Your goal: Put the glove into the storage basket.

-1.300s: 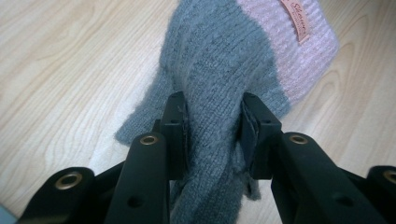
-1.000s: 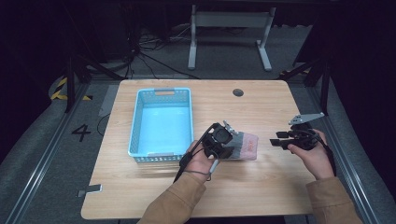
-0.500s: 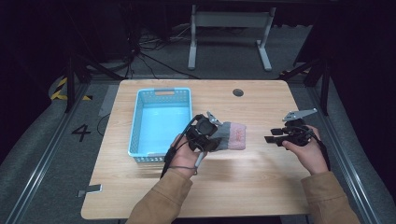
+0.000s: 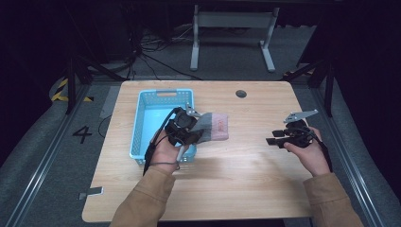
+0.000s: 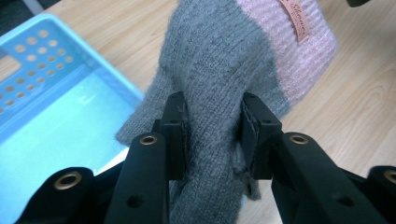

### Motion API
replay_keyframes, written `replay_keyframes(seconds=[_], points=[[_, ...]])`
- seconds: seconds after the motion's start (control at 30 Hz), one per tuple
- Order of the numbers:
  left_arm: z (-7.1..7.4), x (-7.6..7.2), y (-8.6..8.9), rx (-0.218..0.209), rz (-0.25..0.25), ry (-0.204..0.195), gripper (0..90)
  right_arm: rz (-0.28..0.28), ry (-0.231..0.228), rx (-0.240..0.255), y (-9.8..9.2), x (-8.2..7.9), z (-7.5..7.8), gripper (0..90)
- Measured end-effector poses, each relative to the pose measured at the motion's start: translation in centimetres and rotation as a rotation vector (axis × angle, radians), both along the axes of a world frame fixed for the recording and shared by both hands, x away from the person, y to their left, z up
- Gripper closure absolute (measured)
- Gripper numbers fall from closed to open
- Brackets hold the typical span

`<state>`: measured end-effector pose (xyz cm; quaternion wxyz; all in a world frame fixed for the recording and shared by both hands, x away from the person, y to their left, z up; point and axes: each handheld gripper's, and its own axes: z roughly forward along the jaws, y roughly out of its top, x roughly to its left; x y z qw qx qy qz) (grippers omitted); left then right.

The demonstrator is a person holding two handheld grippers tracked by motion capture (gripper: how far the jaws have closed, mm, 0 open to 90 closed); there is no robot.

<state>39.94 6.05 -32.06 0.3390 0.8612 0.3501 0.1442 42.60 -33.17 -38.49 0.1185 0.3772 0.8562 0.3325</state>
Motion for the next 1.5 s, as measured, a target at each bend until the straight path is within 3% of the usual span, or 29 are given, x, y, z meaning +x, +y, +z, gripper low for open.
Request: replay_keyframes(seconds=[0.37, 0.63, 0.73, 0.93, 1.1, 1.5], points=[[0.3, 1.4, 3.8, 0.013, 0.079, -0.02, 66.6, -0.022, 0.004, -0.003, -0.7, -0.6, -0.2, 51.6], [-0.3, 3.0, 5.8, 0.01, 0.122, -0.012, 66.5, -0.02, 0.009, 0.003, -0.6, -0.9, -0.3, 51.5], [-0.4, 3.6, 6.4, 0.029, 0.139, -0.008, 66.4, -0.023, 0.013, 0.004, -0.7, -0.9, -0.4, 51.5], [-1.2, 5.1, 7.8, 0.059, 0.17, 0.019, 66.3, -0.028, 0.012, 0.003, -0.9, -1.1, -0.4, 51.4], [-2.4, 6.2, 8.4, 0.102, 0.167, 0.049, 66.1, -0.03, 0.016, -0.001, -1.0, -1.1, -0.6, 51.2], [-4.7, 7.6, 8.9, 0.109, 0.179, 0.099, 65.6, -0.018, 0.027, -0.013, -0.7, -1.1, -1.0, 50.7]])
